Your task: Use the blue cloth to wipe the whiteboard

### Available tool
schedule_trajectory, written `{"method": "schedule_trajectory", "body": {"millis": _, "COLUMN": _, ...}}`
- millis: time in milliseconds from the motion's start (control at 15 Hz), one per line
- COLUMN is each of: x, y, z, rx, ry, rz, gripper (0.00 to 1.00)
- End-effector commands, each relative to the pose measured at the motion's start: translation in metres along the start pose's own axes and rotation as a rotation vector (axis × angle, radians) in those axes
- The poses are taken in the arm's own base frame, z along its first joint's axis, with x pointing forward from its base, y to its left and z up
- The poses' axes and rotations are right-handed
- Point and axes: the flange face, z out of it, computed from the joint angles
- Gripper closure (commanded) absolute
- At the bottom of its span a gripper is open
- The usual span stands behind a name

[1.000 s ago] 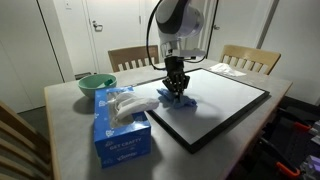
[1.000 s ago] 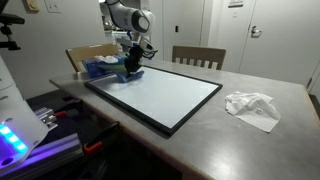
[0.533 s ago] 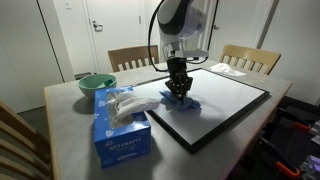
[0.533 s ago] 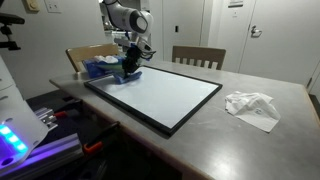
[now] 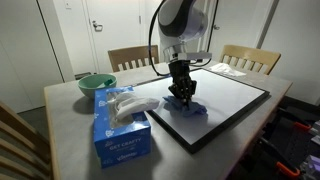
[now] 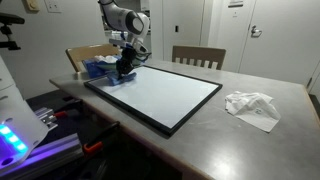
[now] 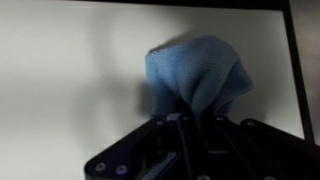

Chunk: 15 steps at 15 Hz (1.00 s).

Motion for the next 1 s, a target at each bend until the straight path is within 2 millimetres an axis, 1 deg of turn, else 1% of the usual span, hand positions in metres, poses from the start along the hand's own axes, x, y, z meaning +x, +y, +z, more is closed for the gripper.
{"method": "schedule_trajectory", "body": {"millis": 0, "x": -0.021, "y": -0.005, "z": 0.045, "rx": -0.01, "ry": -0.098, "rz": -0.007, "gripper": 0.97}}
{"method": "schedule_trajectory", "body": {"millis": 267, "x": -0.039, "y": -0.012, "z": 0.066, "rx": -0.03, "ry": -0.166, "rz": -0.019, "gripper": 0.97}}
{"method": "schedule_trajectory", "body": {"millis": 400, "x": -0.042, "y": -0.014, "z": 0.071, "rx": -0.028, "ry": -0.173, "rz": -0.03, "gripper": 0.97}}
{"method": "schedule_trajectory", "body": {"millis": 667, "x": -0.043, "y": -0.022, "z": 0.071, "rx": -0.021, "ry": -0.157, "rz": -0.042, "gripper": 0.97}}
{"method": "schedule_trajectory", "body": {"millis": 800, "x": -0.042, "y": -0.033, "z": 0.067, "rx": -0.023, "ry": -0.156, "rz": -0.064, "gripper": 0.97}}
{"method": "schedule_trajectory", "body": {"millis": 933, "x": -0.041, "y": -0.042, "z": 0.068, "rx": -0.028, "ry": -0.159, "rz": -0.089, "gripper": 0.97}}
